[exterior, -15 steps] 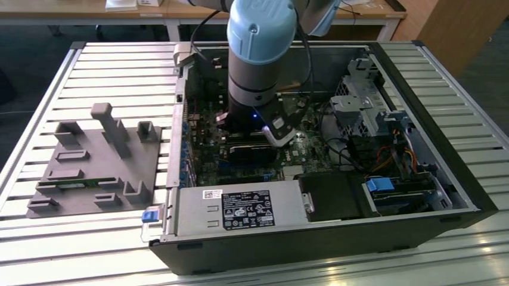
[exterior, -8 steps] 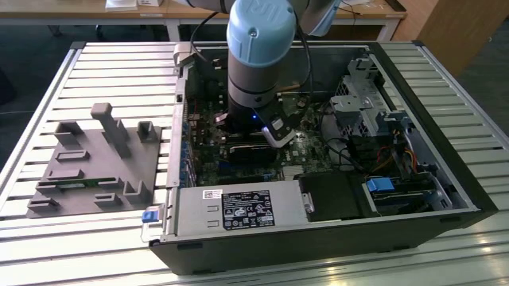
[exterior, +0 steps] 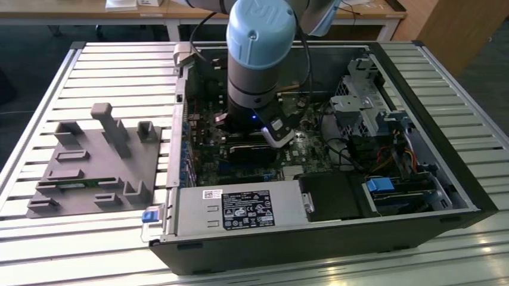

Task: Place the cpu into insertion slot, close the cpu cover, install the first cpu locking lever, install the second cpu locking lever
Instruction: 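Install the second cpu locking lever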

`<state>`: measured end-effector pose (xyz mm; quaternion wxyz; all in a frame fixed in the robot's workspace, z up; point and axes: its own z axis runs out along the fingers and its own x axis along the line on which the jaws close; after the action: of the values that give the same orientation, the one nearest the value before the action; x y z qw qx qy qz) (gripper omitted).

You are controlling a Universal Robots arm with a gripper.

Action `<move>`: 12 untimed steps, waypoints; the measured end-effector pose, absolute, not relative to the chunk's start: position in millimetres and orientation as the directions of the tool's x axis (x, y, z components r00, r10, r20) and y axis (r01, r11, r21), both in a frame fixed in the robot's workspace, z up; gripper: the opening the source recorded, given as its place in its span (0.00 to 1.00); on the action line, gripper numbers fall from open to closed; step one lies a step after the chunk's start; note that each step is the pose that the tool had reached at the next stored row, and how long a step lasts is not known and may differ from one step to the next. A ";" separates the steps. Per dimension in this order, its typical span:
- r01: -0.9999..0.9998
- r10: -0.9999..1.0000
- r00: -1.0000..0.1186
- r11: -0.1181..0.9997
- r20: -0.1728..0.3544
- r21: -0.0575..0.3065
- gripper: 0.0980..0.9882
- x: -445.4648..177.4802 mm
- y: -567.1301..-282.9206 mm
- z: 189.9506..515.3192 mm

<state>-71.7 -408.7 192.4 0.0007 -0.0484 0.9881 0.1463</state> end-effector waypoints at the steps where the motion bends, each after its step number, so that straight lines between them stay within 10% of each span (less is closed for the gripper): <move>1: -0.096 -0.095 -0.995 0.952 -0.016 0.291 0.02 -72.1 -408.6 192.3; 12: -0.097 -0.096 -0.995 0.945 -0.018 0.311 0.02 -74.0 -407.6 190.1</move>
<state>-74.0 -407.6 190.1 0.0012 -0.0488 0.9863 0.1578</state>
